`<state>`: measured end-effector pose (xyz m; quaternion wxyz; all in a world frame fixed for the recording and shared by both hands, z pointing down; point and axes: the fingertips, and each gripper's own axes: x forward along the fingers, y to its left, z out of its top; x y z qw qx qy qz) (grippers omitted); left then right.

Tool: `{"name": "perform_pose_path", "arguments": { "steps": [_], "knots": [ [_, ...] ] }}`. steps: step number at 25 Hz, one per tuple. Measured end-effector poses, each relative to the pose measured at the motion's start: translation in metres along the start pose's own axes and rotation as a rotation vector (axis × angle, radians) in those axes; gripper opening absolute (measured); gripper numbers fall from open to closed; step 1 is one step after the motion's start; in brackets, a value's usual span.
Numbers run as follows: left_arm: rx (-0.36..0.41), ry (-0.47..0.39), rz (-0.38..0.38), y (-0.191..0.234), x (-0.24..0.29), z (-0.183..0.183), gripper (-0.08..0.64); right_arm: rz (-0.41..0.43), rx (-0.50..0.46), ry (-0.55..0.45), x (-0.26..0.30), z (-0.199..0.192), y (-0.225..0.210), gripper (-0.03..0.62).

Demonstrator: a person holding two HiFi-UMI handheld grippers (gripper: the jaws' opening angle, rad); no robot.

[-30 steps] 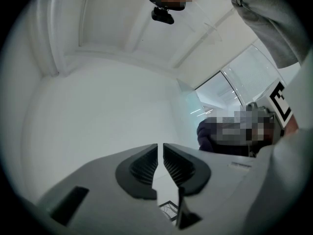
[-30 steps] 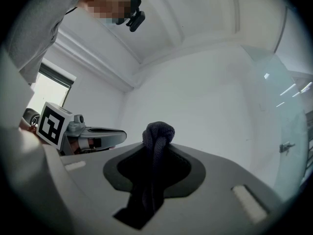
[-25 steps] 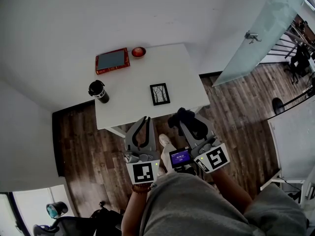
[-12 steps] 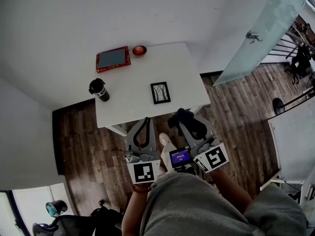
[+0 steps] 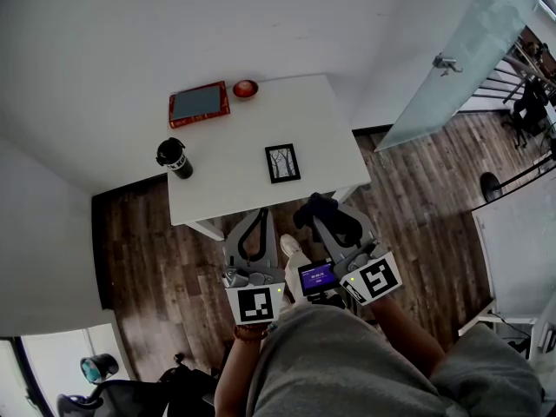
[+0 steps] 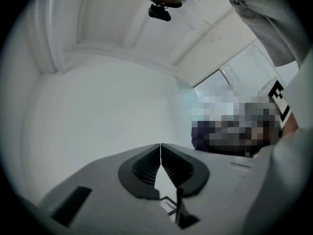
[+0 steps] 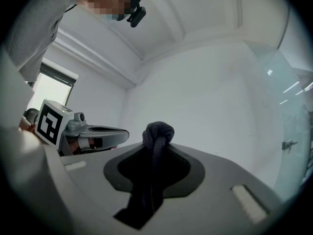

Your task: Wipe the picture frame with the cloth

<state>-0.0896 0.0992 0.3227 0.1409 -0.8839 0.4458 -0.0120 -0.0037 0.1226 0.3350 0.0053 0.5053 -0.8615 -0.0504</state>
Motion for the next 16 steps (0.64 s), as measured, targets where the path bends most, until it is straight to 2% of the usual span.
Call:
{"name": "perform_pose_path", "arguments": {
  "steps": [12, 16],
  "knots": [
    [-0.017, 0.002, -0.01, -0.0051, -0.0004, -0.0043, 0.005, 0.022, 0.001, 0.006, 0.0022, -0.0018, 0.0018, 0.095],
    [-0.021, 0.004, -0.036, -0.0086, -0.0009, -0.0066, 0.012, 0.025, 0.017, 0.0, 0.0029, 0.0003, 0.0021, 0.095]
  ]
}}
